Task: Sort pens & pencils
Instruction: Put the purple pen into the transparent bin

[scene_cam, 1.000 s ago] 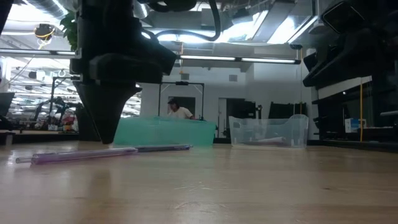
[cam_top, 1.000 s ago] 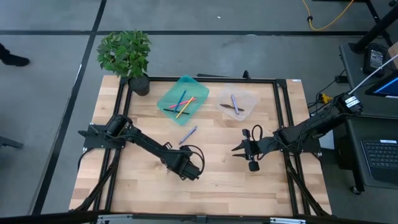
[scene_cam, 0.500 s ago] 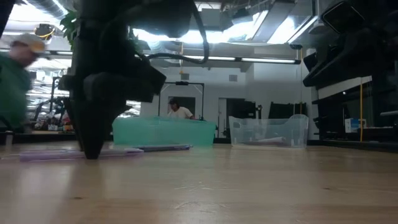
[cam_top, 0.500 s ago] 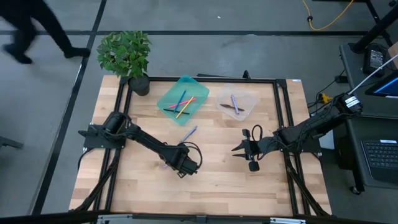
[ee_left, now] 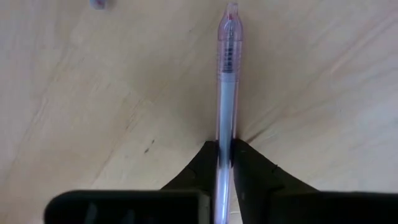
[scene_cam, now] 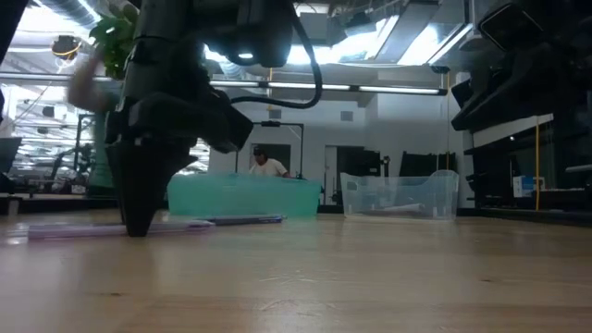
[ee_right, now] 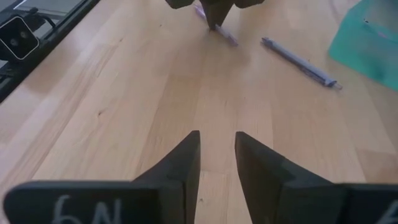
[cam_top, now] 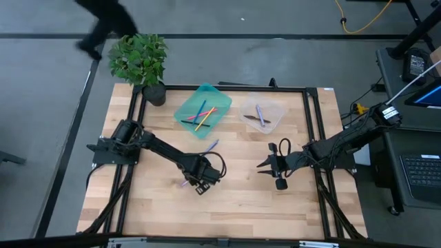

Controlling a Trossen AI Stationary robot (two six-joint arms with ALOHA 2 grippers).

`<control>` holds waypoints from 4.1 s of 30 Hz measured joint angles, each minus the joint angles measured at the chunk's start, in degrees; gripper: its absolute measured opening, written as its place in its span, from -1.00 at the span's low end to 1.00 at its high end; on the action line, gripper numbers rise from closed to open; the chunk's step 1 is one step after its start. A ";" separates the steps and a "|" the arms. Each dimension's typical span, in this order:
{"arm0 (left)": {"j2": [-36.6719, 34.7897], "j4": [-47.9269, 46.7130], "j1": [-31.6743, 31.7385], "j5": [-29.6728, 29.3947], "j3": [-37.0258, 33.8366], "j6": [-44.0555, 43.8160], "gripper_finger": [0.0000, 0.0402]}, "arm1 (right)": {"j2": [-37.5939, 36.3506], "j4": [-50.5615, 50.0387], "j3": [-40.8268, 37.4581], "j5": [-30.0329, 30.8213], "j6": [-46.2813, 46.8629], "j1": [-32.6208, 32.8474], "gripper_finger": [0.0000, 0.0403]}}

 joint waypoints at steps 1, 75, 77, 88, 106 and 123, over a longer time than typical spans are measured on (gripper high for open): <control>0.00 0.00 -0.03 -0.41 0.00 0.67 -0.86 | 0.00 0.00 0.00 0.02 0.16 0.00 -0.49; -27.39 93.18 -4.39 -26.31 -40.89 55.56 -0.89 | 18.78 40.22 0.07 0.50 -1.82 -2.94 -0.49; -26.07 95.86 -3.11 -23.70 -40.89 57.38 -0.89 | 21.21 43.31 0.07 0.15 -1.97 -3.80 -0.49; -20.71 105.08 4.29 -13.13 -40.83 59.00 -0.89 | 26.38 56.18 0.02 -0.43 -4.33 -8.98 -0.49; -14.15 104.56 10.46 -2.70 -32.35 61.80 -0.90 | 26.38 50.94 4.57 -3.96 -7.98 -10.10 0.11; -13.26 101.69 12.05 1.17 -28.02 62.15 -0.90 | 26.38 49.53 4.59 -4.26 -7.96 -10.16 0.00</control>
